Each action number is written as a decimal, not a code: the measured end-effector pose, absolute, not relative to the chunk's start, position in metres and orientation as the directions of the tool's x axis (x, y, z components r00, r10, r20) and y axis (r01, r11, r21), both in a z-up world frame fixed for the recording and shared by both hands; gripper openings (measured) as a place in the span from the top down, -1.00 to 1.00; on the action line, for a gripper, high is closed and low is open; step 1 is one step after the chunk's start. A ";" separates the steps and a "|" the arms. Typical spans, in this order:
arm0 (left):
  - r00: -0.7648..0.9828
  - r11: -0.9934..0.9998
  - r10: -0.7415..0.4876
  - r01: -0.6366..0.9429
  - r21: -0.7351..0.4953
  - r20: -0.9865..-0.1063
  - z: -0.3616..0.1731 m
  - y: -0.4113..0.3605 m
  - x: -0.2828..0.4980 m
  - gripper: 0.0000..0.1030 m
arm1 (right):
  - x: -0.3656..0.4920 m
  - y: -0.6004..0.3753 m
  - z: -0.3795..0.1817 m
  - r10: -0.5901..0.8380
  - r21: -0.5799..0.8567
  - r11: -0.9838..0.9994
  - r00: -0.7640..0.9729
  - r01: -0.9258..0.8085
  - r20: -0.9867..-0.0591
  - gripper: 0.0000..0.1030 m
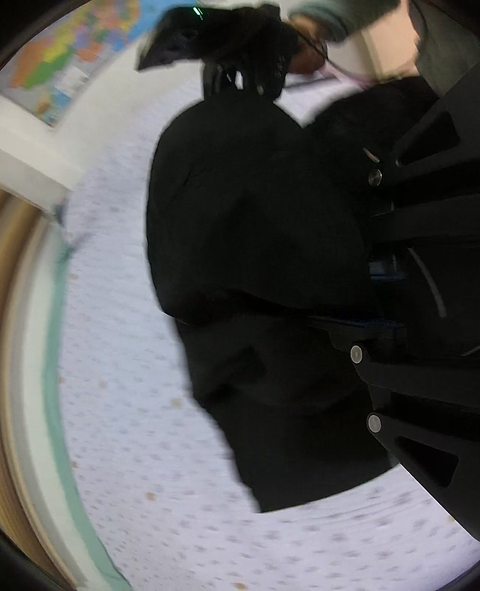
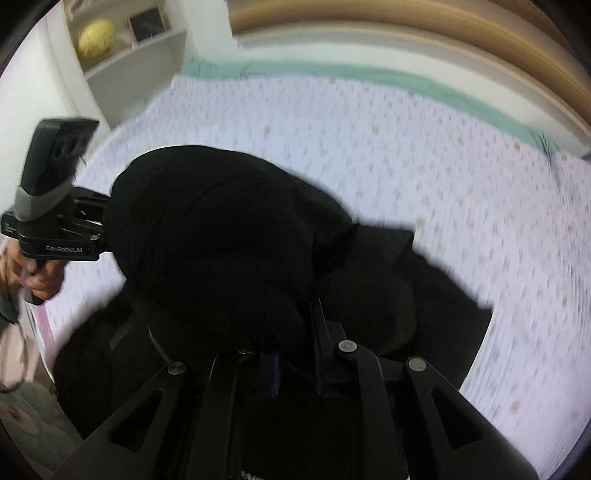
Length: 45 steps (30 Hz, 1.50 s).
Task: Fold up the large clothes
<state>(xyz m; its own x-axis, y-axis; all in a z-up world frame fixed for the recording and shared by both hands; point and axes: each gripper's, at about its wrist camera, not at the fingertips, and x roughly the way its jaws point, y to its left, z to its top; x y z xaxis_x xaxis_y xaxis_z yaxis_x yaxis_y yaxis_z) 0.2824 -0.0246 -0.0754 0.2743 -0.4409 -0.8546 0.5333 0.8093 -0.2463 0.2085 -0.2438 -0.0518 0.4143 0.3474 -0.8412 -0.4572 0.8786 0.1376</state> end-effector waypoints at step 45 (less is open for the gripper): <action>0.065 0.768 -0.582 0.372 -0.521 -0.811 -0.105 -0.025 0.267 0.27 | 0.185 -0.210 -0.090 0.370 0.277 0.908 0.287 -0.315 -0.884 -0.02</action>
